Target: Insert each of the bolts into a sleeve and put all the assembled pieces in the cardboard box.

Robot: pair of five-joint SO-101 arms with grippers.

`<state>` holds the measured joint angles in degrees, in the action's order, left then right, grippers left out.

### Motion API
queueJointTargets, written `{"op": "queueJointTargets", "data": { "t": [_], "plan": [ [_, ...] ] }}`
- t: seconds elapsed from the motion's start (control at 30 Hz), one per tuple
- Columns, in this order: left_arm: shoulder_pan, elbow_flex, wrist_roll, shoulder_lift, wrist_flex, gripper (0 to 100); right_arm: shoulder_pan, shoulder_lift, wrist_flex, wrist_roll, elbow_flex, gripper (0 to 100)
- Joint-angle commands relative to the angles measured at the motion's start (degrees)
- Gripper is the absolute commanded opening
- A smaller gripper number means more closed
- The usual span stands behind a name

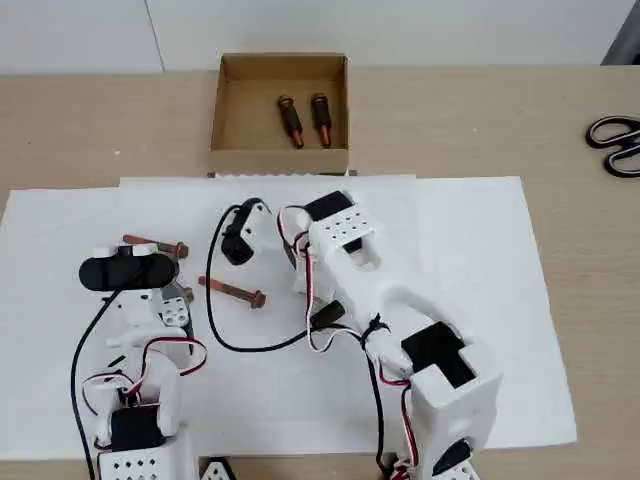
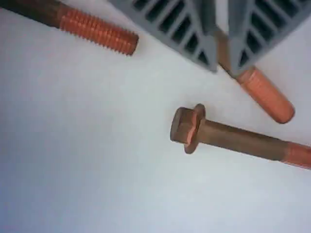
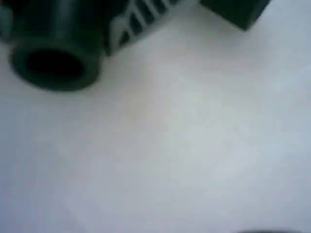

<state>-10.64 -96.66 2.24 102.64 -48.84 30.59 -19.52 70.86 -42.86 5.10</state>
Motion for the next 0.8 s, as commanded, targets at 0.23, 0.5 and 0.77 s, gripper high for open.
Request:
{"op": "queueJointTargets", "data": {
  "t": [0.23, 0.5, 0.77],
  "plan": [
    [0.2, 0.3, 0.4, -0.1, 1.3, 1, -1.7, -0.5, 3.1, -0.2, -3.5, 1.2],
    [1.1, 0.3, 0.4, -0.2, 1.2, 1, -4.6, 9.6, 6.7, 5.2, -12.5, 1.1],
    [1.0, 0.2, 0.2, -0.2, 1.2, 1, -10.0, 17.7, 9.5, 20.6, -13.5, 0.9]
  ]
}}
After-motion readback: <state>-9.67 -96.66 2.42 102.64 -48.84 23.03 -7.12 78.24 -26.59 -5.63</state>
